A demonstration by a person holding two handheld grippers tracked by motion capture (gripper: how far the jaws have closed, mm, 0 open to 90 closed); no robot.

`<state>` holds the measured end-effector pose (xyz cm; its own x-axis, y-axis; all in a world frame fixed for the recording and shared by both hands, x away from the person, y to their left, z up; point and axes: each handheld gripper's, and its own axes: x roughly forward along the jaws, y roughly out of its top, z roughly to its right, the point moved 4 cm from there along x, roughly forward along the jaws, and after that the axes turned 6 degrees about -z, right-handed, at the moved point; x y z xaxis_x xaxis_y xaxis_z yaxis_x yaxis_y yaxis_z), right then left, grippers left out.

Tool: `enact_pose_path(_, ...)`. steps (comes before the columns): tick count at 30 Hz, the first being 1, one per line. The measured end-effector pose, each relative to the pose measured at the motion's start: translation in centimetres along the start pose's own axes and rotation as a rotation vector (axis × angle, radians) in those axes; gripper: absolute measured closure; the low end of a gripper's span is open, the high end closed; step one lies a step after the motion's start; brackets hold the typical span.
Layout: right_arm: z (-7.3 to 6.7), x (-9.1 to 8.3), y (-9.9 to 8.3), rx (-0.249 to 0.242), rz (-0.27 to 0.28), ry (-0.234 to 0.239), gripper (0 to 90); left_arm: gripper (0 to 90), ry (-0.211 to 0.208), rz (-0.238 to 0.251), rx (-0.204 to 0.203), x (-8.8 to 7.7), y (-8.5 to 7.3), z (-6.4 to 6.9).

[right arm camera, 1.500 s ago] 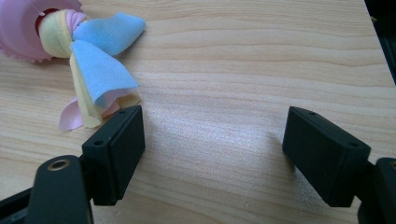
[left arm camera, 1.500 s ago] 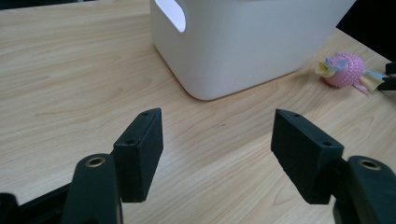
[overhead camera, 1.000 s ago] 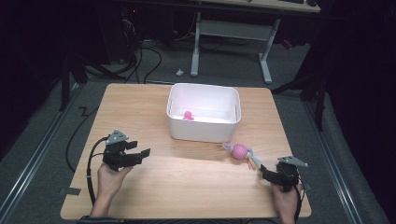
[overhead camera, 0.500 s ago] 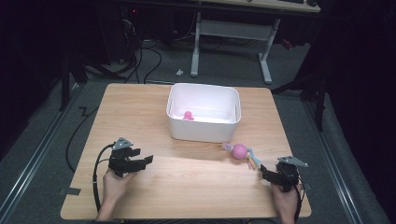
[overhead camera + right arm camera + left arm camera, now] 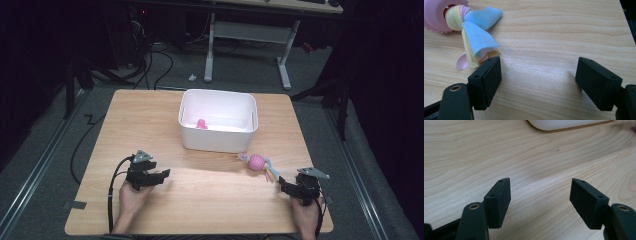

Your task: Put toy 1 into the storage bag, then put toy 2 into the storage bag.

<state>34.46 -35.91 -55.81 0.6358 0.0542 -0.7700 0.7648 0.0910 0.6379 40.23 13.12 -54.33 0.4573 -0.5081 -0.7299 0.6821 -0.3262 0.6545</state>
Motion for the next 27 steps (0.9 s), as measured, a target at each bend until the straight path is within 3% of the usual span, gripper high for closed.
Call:
enact_pose_path(10, 0.0, 0.0, 0.0, -0.002, 0.0, 0.0, 21.0, 33.6, 0.053, -0.02, 0.051, 1.7, 0.2, 0.7)
enact_pose_path(21, 0.0, 0.0, 0.0, -0.004, 0.0, 0.001, 20.9, 33.4, 0.085, -0.005, 0.036, 2.4, 0.4, 0.2)
enact_pose_path(27, 0.0, 0.1, 0.1, 0.001, -0.003, 0.004, 20.8, 33.1, 0.117, 0.006, 0.066, 2.7, 0.4, 0.2)
